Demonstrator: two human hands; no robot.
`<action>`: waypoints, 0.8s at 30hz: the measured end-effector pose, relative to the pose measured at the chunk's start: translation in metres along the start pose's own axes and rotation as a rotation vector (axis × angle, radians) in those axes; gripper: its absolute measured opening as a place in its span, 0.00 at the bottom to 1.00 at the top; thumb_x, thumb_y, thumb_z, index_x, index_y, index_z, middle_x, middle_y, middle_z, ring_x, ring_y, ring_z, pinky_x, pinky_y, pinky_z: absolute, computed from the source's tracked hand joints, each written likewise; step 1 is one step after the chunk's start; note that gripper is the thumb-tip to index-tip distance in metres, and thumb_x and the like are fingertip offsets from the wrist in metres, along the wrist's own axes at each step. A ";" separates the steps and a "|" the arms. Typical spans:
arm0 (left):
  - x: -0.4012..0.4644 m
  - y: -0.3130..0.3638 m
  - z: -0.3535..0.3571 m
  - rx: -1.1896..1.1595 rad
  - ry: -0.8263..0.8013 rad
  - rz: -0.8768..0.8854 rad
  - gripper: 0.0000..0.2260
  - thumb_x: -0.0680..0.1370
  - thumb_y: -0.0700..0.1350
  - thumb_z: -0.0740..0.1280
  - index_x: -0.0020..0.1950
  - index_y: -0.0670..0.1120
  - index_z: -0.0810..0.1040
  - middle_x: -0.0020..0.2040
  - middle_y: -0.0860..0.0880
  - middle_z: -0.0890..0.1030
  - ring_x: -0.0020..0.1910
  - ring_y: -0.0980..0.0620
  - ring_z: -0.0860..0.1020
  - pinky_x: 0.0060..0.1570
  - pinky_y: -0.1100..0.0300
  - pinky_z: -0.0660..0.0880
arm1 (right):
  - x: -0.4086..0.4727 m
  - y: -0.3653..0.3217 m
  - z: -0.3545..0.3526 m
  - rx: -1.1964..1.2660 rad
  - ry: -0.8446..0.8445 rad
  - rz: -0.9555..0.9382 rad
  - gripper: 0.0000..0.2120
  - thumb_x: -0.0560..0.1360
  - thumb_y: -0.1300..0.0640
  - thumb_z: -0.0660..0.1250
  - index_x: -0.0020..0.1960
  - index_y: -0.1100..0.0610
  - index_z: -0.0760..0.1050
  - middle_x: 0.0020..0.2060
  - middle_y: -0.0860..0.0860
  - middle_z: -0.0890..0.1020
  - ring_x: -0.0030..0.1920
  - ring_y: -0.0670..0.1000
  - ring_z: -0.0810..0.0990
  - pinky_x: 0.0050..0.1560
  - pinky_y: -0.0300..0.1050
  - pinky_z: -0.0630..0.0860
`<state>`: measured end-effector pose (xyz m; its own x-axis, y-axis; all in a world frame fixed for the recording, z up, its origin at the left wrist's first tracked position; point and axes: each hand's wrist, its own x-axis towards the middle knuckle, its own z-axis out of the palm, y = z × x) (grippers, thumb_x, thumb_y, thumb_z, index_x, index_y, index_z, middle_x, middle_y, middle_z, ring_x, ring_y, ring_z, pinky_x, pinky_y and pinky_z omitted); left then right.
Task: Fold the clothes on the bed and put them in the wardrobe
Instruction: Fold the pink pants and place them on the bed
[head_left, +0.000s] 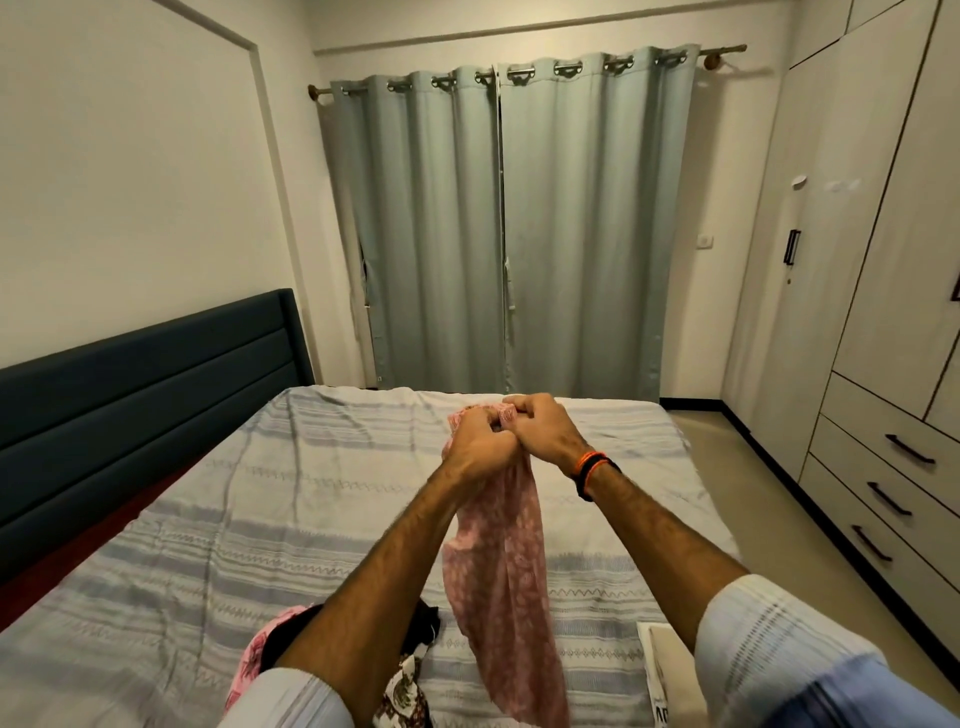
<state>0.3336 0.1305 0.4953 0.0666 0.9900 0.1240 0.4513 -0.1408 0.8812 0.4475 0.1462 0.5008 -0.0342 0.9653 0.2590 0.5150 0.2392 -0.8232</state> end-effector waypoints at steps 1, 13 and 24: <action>-0.001 0.000 -0.002 -0.012 -0.044 -0.009 0.19 0.65 0.45 0.61 0.54 0.49 0.81 0.48 0.47 0.84 0.50 0.46 0.82 0.52 0.46 0.81 | 0.000 0.002 0.001 -0.029 -0.003 -0.002 0.09 0.74 0.61 0.66 0.49 0.57 0.84 0.42 0.53 0.86 0.44 0.52 0.82 0.46 0.45 0.79; -0.016 0.000 -0.016 -0.343 -0.211 -0.004 0.23 0.73 0.23 0.57 0.60 0.42 0.79 0.57 0.42 0.81 0.56 0.46 0.80 0.57 0.51 0.80 | -0.001 0.006 0.012 -0.055 0.143 -0.078 0.08 0.70 0.62 0.69 0.46 0.57 0.85 0.39 0.50 0.85 0.41 0.50 0.81 0.33 0.26 0.70; 0.017 -0.051 -0.042 -0.365 0.067 -0.149 0.45 0.54 0.55 0.85 0.66 0.44 0.72 0.61 0.48 0.79 0.58 0.48 0.78 0.61 0.48 0.77 | 0.003 0.011 -0.029 0.461 -0.045 -0.052 0.11 0.75 0.70 0.68 0.52 0.57 0.82 0.46 0.54 0.85 0.46 0.50 0.83 0.50 0.43 0.81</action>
<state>0.2739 0.1547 0.4717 -0.0388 0.9992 0.0016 0.1047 0.0025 0.9945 0.4782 0.1489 0.5072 -0.0920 0.9519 0.2924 0.0778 0.2996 -0.9509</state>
